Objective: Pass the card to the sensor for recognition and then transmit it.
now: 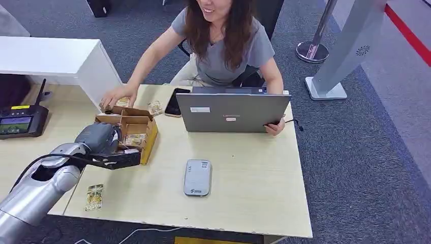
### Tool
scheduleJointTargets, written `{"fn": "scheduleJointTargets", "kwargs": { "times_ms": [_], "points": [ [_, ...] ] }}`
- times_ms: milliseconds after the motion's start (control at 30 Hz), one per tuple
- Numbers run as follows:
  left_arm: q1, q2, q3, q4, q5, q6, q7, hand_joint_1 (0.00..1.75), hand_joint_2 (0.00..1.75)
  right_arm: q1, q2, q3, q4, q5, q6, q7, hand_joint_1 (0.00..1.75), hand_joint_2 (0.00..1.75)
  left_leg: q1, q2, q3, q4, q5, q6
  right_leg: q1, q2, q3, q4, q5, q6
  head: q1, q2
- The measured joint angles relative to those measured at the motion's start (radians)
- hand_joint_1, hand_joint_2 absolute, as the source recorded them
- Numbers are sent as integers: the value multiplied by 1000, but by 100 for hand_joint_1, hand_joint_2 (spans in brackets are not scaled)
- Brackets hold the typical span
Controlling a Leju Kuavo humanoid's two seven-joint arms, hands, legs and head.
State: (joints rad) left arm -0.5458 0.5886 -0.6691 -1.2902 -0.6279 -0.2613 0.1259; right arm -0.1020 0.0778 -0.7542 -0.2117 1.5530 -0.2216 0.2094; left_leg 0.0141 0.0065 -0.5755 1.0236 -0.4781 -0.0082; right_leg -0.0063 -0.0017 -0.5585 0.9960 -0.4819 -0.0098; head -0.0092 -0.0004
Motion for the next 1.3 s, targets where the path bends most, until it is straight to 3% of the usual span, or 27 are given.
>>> {"fn": "scheduleJointTargets", "kwargs": {
  "times_ms": [400, 700, 967, 1300],
  "points": [
    [-21, -19, 31, -92, 10, 105, 10, 175, 175, 1, 0, 0, 0, 0, 1, -11, 0, 0, 0, 0, 0, 0, 0, 0, 0, 0, 0, 0, 0, 0, 1, 0],
    [-40, -56, 93, -116, -117, 207, 43, 175, 175, 0, 2, 14, 0, 18, 18, -7, 0, 0, 0, 0, 0, 0, 0, 0, 0, 0, 0, 0, 0, 0, 0, 0],
    [-93, -100, 163, -76, -275, 254, 77, 175, 175, -1, 10, 45, 0, 18, 26, 3, 0, 0, 0, 0, 0, 0, 0, 0, 0, 0, 0, 0, 0, 0, 0, 0],
    [-143, -140, 197, 3, -308, 267, 80, 175, 175, -3, 14, 64, 0, 18, 35, 6, 0, 0, 0, 0, 0, 0, 0, 0, 0, 0, 0, 0, 0, 0, 0, 0]
  ]
}}
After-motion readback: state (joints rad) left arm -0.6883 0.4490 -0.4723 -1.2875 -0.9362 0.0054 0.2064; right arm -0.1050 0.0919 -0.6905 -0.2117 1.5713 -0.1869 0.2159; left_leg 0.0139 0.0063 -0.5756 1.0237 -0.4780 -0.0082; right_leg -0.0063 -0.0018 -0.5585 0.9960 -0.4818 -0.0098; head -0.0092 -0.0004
